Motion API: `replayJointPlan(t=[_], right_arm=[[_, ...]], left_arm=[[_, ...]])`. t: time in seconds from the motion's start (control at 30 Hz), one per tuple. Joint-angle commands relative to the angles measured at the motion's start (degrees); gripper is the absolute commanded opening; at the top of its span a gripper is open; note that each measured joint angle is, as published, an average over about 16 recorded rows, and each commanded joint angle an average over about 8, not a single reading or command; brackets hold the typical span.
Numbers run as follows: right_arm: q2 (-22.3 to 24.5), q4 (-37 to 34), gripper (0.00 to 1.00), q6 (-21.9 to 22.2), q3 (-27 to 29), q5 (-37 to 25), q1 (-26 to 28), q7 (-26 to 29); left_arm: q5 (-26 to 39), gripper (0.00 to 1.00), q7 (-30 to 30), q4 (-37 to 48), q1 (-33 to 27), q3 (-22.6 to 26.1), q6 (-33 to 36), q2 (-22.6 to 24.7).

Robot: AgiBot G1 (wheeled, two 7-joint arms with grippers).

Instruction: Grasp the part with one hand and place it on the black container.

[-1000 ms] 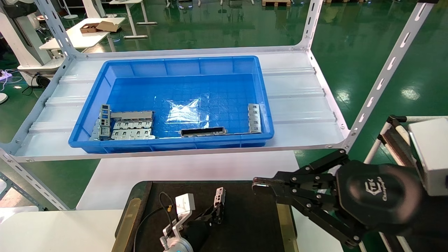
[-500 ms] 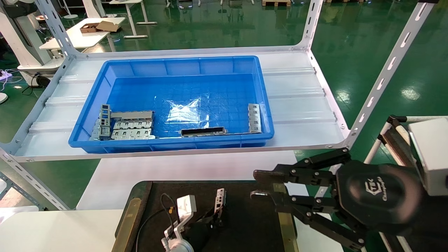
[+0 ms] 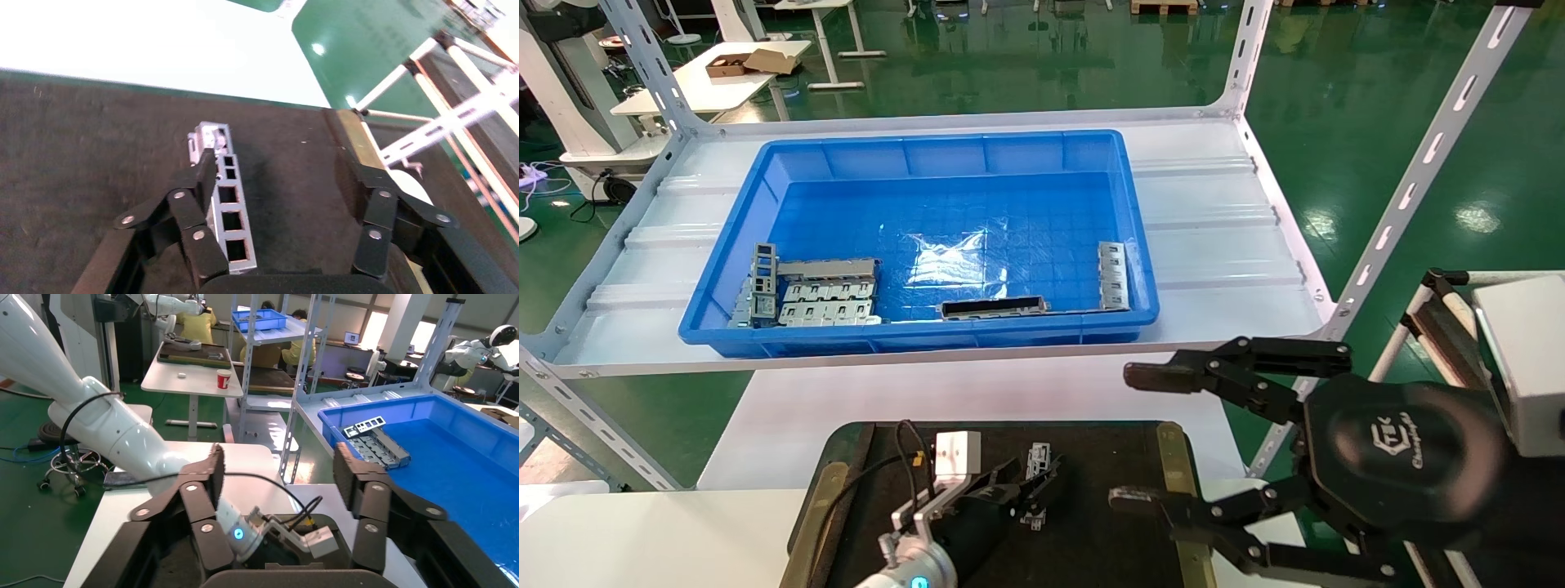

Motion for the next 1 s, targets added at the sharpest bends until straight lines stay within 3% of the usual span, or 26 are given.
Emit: replayJointPlan(t=[0.03,0.5,1.0], right_arm=[[0.0,0.0,1.00,0.0,0.0,0.0,0.0,0.0],[0.0,0.0,1.00,0.0,0.0,0.0,0.0,0.0],[0.0,0.0,1.00,0.0,-0.1,0.0,0.0,0.0]], left_arm=[[0.7,1.00,0.4,-1.5,0.0,-0.4,2.2,-1.6],[0.3,1.00,6.7,-11.1,1.4,-5.3,20.8,-13.0],[-3.7,1.00,16.8,-10.9,0.9,-10.9,41.4,-21.3]])
